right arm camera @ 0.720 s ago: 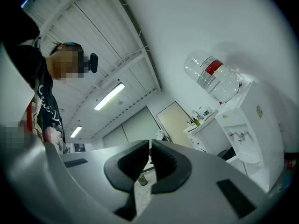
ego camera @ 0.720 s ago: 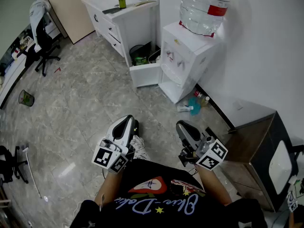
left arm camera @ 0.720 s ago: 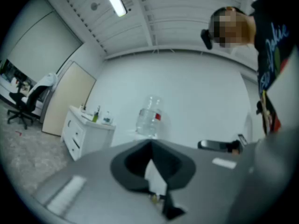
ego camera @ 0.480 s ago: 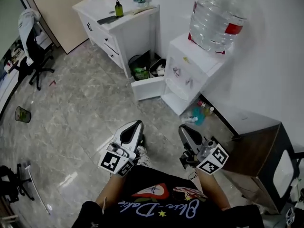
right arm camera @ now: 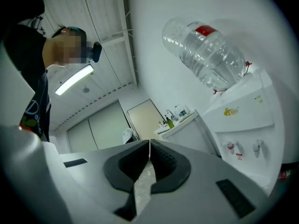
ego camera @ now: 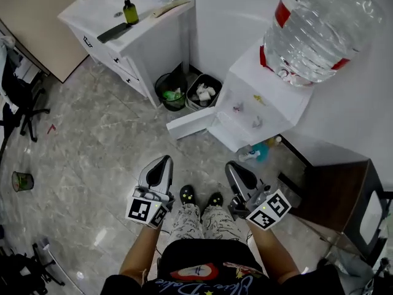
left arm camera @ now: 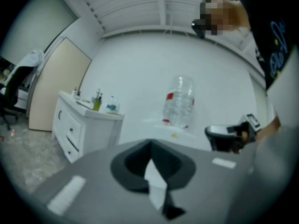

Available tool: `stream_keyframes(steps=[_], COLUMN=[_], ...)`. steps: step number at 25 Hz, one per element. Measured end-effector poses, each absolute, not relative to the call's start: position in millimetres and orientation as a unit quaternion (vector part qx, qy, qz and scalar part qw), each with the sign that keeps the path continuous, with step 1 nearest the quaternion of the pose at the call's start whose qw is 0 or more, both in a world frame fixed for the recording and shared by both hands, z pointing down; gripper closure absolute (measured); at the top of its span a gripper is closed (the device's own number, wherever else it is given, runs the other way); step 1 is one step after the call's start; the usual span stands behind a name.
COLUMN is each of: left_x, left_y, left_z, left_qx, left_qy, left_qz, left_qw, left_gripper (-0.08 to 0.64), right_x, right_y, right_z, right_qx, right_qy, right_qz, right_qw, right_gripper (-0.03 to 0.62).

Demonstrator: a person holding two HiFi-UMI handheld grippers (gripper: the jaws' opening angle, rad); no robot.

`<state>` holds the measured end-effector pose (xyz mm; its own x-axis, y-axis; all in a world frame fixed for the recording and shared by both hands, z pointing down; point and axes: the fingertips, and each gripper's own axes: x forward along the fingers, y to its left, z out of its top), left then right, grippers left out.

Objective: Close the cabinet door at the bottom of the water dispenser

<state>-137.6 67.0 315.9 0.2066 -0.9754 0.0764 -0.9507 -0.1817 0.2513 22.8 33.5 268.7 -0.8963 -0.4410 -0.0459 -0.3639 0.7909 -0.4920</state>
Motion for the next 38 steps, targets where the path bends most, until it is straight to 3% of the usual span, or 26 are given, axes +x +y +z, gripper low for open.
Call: stream_keyframes(steps=[4,13,19,30,38], left_x=[-169,-260,-287,-294,-256], left_y=[27,-63,-98,-131,-103], left_z=[392,609,716,775,784], left_qx=[0.747,0.71,0.71,0.745,0.761], left_qy=[-0.649,-0.669,-0.644,-0.566,-0.531], left_qz=[-0.011,0.12,0.199,0.269,0.235], left_qw=[0.143,0.184,0.204,0.231,0.289], left_gripper=[0.561,0.561,0.561,0.561,0.563], right_x=[7,-29,-53,-40,-19], right_y=[12,-62,-88,-90,-110], right_z=[325,457,527,562,553], right_qx=[-0.209,-0.241,-0.25,-0.29,-0.314], right_qy=[0.94,0.918,0.921,0.891,0.889], right_qz=[-0.265,-0.312,-0.297,-0.348,-0.331], right_qw=[0.043,0.049,0.003,-0.003,0.024], right_gripper=[0.575,0.575,0.575,0.575,0.575])
